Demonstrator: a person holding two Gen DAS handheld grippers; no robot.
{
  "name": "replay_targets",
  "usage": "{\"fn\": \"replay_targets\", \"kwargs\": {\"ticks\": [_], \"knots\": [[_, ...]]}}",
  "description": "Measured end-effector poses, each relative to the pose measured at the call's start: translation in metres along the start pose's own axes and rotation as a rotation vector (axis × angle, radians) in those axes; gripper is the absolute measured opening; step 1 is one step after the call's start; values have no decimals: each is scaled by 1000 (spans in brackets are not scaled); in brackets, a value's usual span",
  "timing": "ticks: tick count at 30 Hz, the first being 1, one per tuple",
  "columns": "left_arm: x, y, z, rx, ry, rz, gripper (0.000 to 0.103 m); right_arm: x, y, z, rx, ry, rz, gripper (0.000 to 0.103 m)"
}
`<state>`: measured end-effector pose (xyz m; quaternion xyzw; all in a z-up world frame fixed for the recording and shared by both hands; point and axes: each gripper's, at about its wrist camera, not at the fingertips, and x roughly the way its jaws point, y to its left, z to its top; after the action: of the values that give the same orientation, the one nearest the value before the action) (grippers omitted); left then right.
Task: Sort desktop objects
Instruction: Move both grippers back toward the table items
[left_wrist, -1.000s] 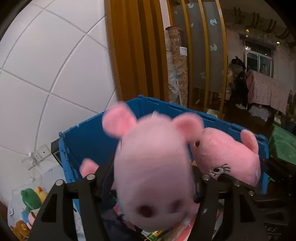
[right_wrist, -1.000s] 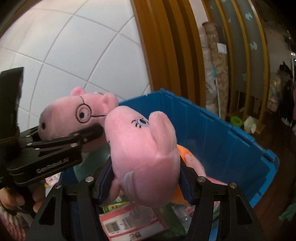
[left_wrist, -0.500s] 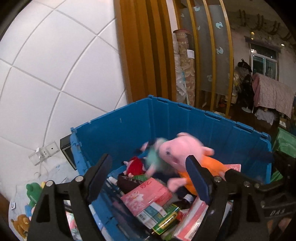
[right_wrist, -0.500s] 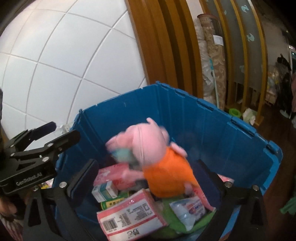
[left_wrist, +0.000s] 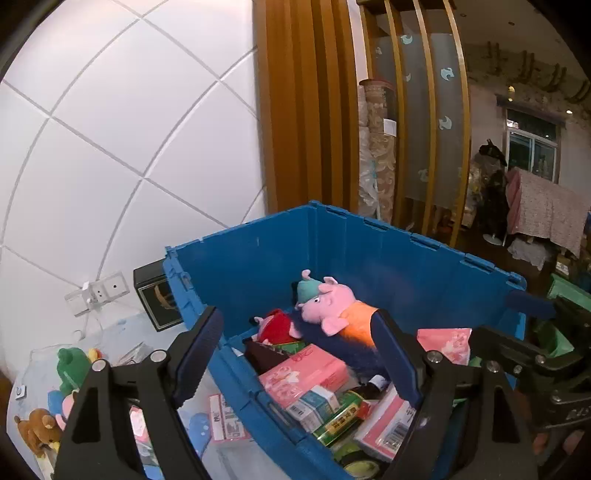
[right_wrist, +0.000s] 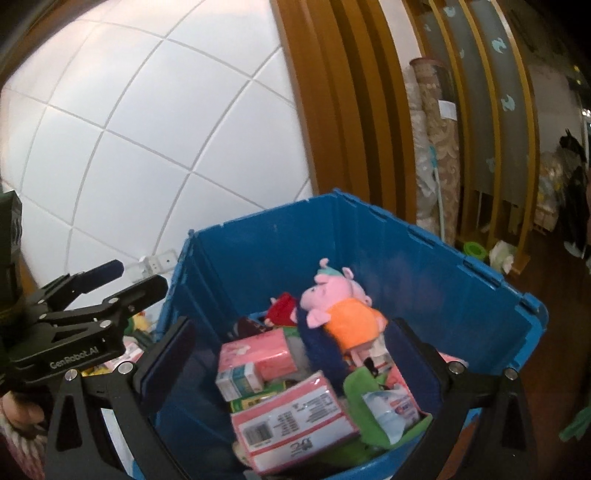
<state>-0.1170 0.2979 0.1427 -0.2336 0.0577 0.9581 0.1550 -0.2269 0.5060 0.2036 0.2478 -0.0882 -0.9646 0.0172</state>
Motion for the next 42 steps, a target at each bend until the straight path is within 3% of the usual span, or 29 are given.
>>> {"fn": "replay_targets", "kwargs": {"ticks": [16, 24, 30, 33, 42], "knots": [[-33, 20, -15, -18, -20, 44, 82, -18, 36, -7, -43, -15, 9, 103], [-56, 58, -29, -66, -33, 99, 82, -20, 82, -9, -111, -24, 61, 103], [-68, 96, -57, -129, -21, 154, 83, -6, 117, -18, -145, 6, 91, 103], [-67, 115, -80, -149, 7, 189, 83, 6, 136, -26, -160, 33, 121, 103], [-46, 182, -155, -229, 209, 280, 83, 51, 189, -63, -228, 135, 217, 103]]}}
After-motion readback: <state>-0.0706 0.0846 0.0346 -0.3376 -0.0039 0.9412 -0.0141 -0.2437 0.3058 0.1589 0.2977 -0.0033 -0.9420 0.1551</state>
